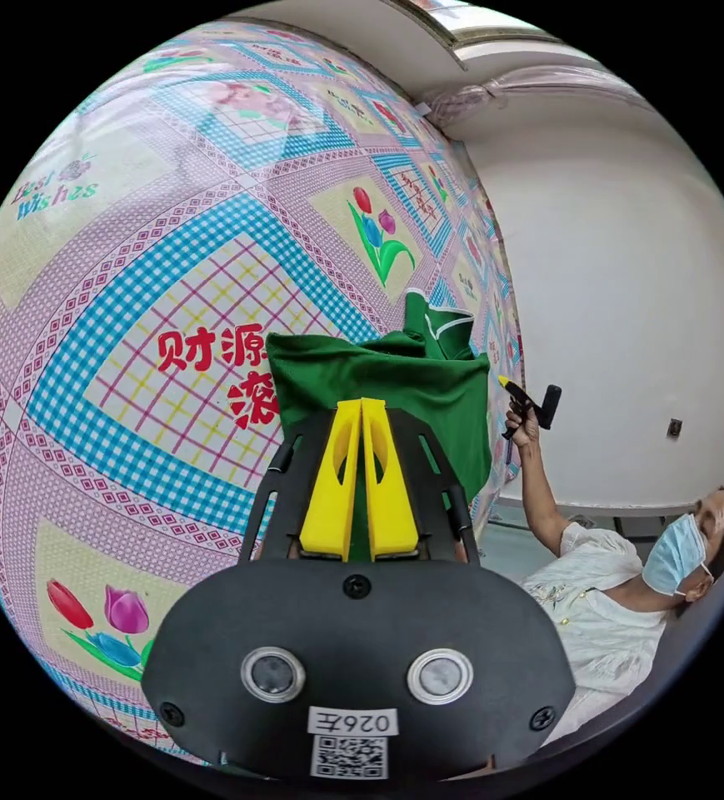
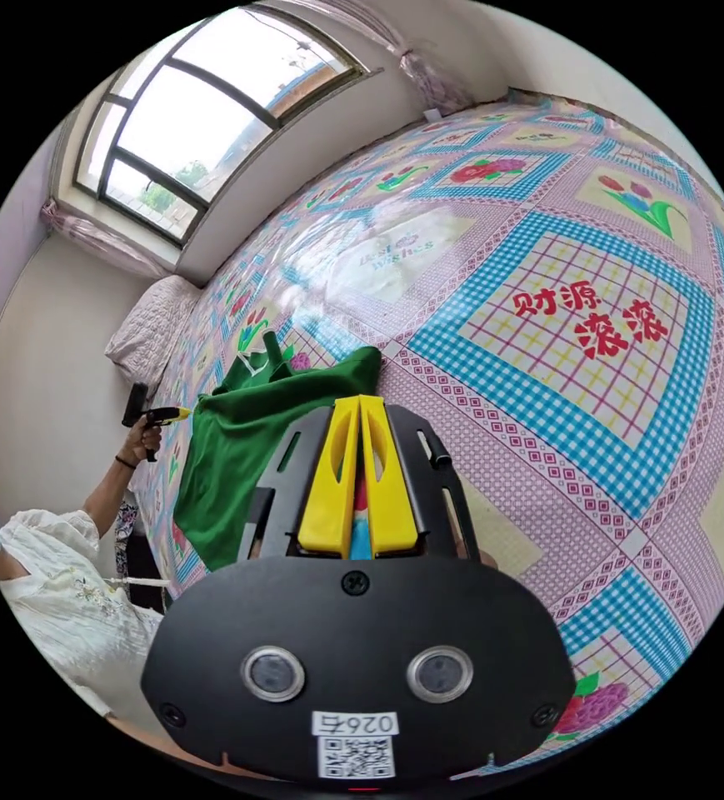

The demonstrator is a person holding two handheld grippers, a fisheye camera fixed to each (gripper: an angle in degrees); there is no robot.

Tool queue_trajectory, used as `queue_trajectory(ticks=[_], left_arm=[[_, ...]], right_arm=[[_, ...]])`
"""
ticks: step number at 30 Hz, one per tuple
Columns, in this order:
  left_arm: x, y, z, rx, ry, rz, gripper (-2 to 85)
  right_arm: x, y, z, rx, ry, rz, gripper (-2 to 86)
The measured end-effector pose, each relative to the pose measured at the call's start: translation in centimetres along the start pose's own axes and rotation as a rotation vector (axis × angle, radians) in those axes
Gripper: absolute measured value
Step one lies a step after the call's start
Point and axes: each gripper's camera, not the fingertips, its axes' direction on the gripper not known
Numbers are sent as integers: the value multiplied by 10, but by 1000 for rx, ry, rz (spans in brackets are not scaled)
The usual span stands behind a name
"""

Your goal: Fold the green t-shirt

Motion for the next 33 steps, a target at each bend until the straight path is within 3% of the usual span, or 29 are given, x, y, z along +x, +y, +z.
queue_trajectory(ticks=[4,8,11,22,25,33], left_arm=[[21,85,-46,174,52,42,-10],[78,180,-84,317,-122,156,-10],[116,246,-101,406,-280,175,-10],[182,434,-147,415,-341,176,-10],[196,481,-162,418,-334,168,-10],[250,574,-180,414,-550,42,-10]], right_arm=[[-61,79,-63,296,-18,-59,-9],[-174,183,-115,602,111,-264,-9],[-241,230,-99,486,155,-395,-9],[-398,362,34,220,-170,-541,36],[-448,401,72,148,-69,-671,43],[-544,486,164,82,246,-998,39]])
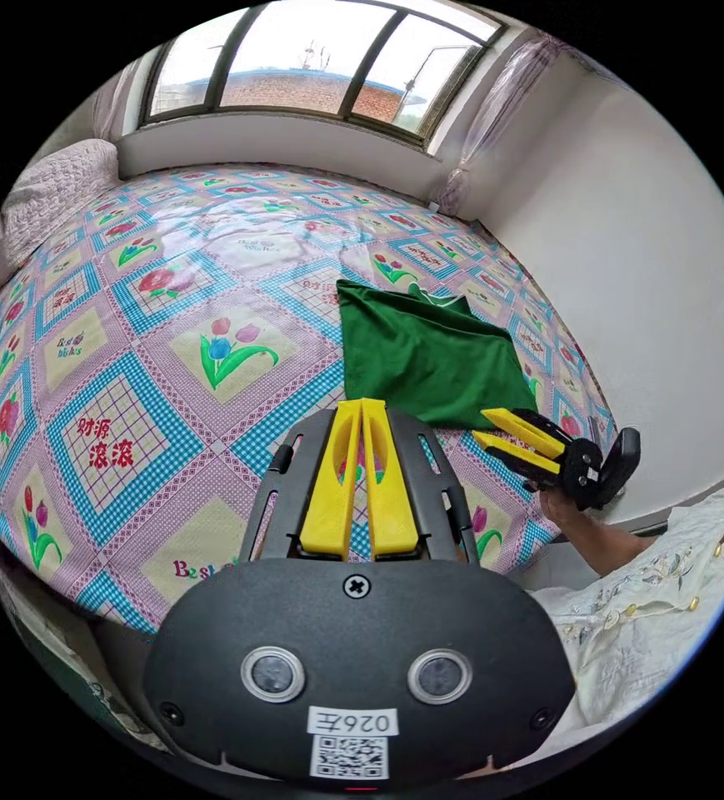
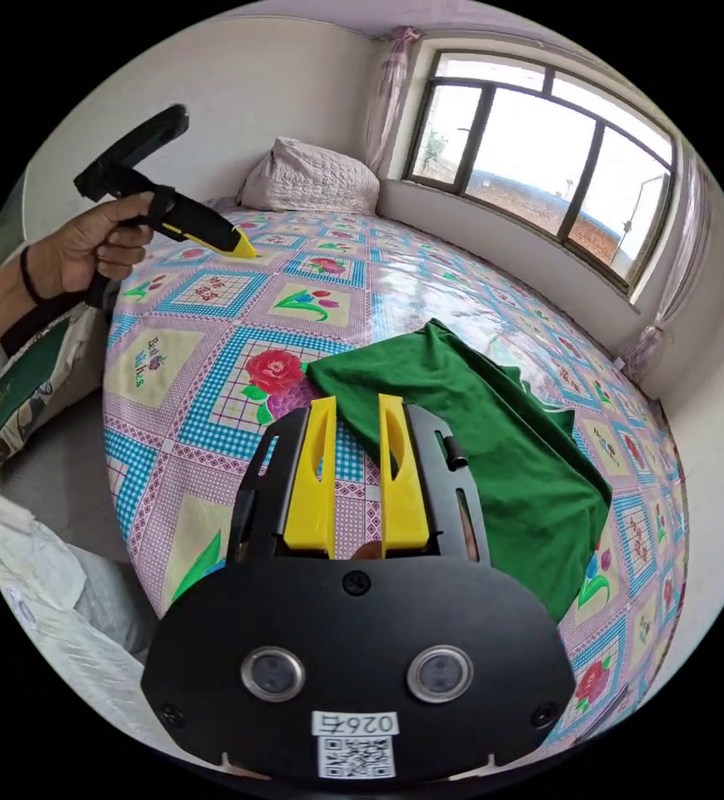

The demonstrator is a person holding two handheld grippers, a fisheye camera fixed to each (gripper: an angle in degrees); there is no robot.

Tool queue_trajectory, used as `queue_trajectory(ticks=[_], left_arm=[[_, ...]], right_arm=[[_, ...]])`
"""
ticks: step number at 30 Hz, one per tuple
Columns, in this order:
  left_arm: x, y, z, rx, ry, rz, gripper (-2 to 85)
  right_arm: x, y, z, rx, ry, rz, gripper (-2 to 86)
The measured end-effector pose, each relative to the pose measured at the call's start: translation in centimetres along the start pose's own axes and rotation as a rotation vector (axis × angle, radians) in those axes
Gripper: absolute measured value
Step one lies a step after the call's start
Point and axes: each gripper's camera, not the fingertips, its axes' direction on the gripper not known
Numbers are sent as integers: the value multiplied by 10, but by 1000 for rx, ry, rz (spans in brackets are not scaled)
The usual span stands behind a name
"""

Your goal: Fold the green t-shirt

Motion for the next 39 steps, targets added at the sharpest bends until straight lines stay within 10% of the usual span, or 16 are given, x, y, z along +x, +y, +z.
queue_trajectory(ticks=[39], left_arm=[[-52,-50,-121,-126,-144,151,-10]], right_arm=[[-290,-98,275,-255,396,-319,18]])
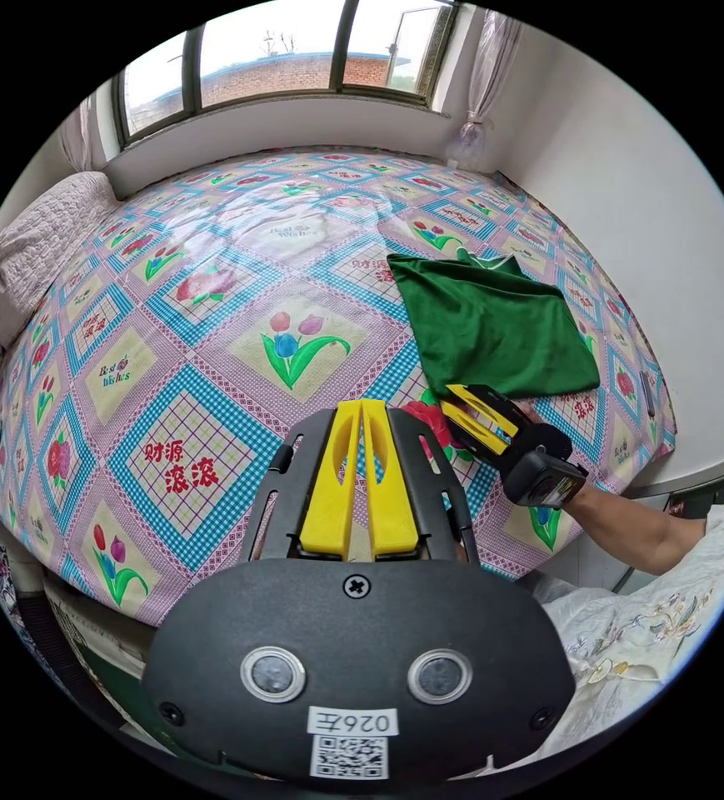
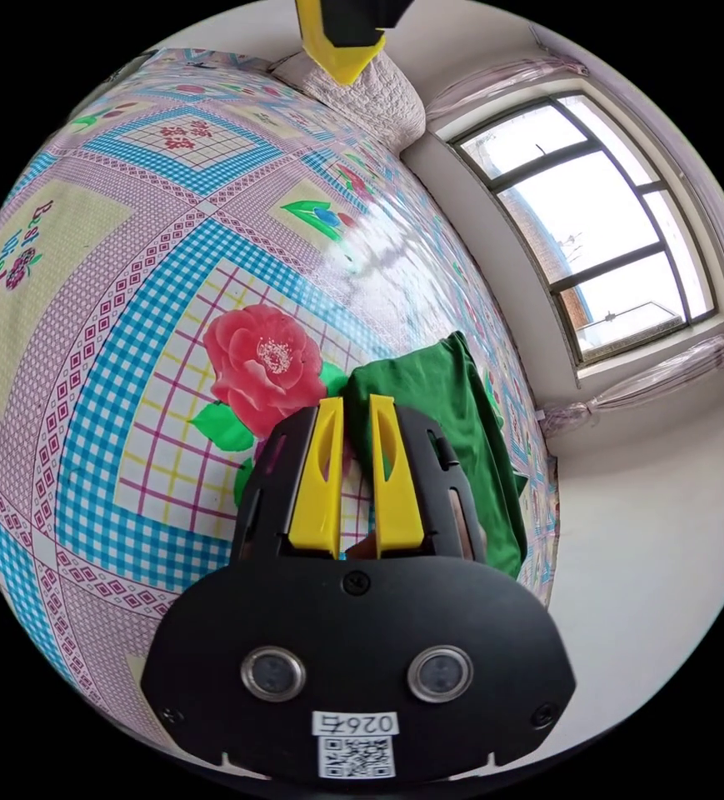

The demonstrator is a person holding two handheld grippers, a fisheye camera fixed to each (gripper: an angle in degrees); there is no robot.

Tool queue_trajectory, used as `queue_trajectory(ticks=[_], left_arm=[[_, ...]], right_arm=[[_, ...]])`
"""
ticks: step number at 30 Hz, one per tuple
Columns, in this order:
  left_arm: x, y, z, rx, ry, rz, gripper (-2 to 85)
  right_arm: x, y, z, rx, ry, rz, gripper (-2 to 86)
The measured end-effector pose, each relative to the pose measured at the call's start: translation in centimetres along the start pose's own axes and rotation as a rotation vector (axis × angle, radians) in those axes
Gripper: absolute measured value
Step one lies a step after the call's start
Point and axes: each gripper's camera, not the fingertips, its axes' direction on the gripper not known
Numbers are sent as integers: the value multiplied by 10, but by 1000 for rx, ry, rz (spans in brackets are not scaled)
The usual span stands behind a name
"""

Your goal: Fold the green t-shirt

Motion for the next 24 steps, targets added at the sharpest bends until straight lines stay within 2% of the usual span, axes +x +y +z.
queue_trajectory(ticks=[7,18,24], left_arm=[[-2,-53,3,10,7,53,-10],[11,-150,33,-21,13,129,-9],[21,-230,76,-42,86,161,8]], right_arm=[[12,-14,15,-25,-47,25,75],[15,-33,44,-82,-114,63,-7],[19,-27,44,-73,-137,68,-13]])
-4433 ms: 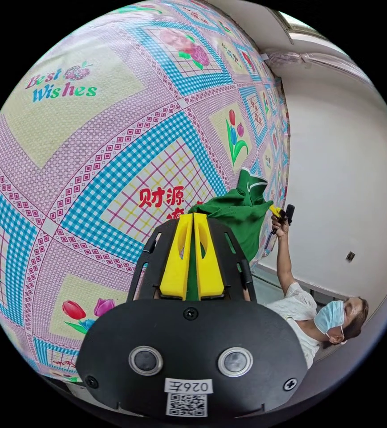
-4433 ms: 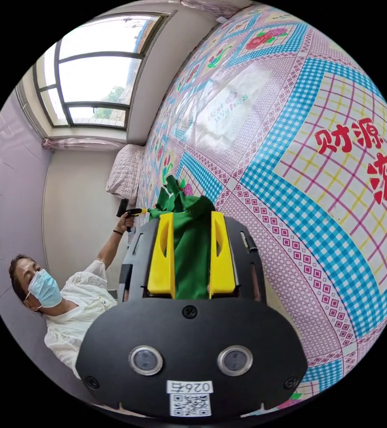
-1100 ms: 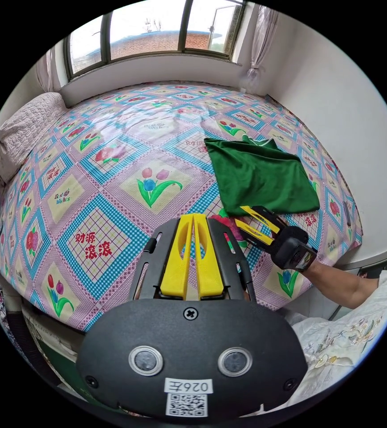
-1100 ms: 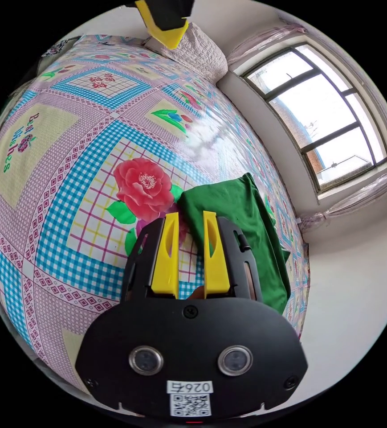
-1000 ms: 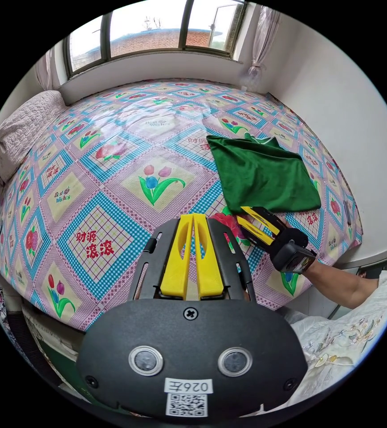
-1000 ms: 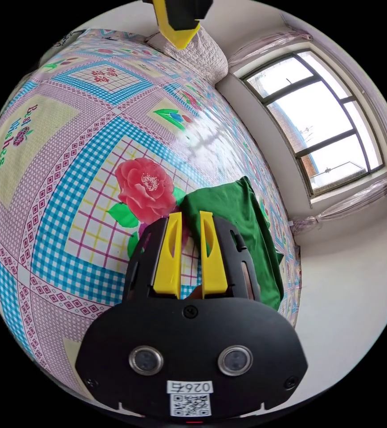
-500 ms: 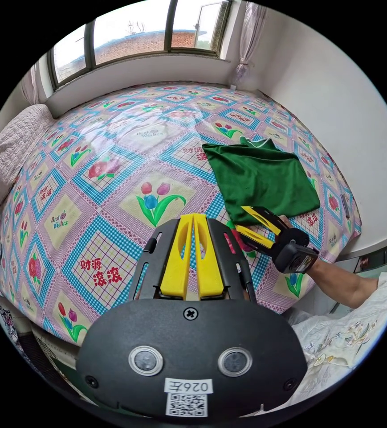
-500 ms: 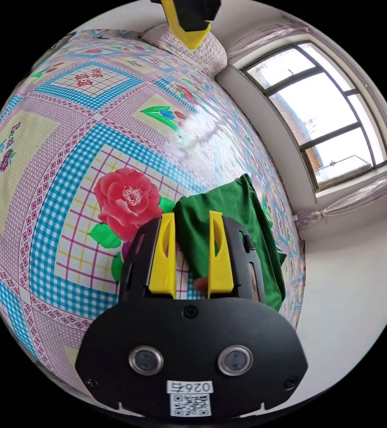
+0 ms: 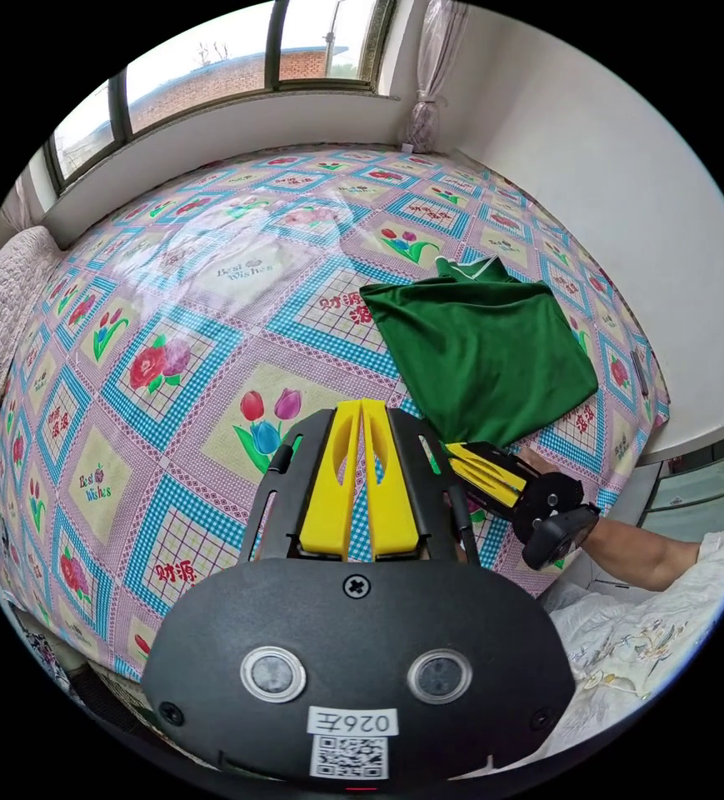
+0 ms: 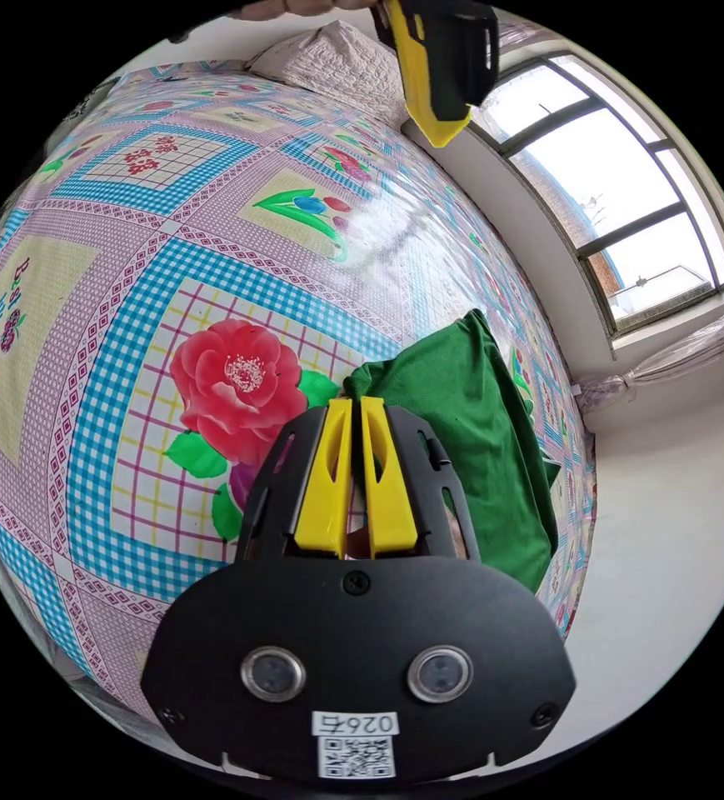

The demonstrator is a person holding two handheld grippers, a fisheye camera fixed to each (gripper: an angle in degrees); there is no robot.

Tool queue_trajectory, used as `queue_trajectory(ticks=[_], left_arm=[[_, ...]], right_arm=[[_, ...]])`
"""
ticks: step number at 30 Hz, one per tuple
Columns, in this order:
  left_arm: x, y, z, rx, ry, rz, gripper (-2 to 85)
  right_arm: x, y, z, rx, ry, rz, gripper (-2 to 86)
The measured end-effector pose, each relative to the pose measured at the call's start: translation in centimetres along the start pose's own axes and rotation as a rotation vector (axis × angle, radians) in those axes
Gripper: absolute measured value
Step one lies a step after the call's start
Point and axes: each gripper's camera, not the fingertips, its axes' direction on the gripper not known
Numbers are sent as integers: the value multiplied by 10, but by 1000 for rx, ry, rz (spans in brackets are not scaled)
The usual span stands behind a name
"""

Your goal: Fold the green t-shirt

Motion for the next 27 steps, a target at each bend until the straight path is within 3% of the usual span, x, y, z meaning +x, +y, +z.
queue_trajectory(ticks=[5,13,20,27], left_arm=[[11,-112,66,-30,88,90,97],[61,-273,172,-76,175,373,131],[147,-364,254,-294,62,749,169],[193,-419,317,-471,9,874,170]], right_arm=[[4,3,0,0,-10,2,-13],[15,17,-8,20,-48,30,-14],[34,36,-16,46,-105,80,-13],[55,43,-22,54,-150,123,-13]])
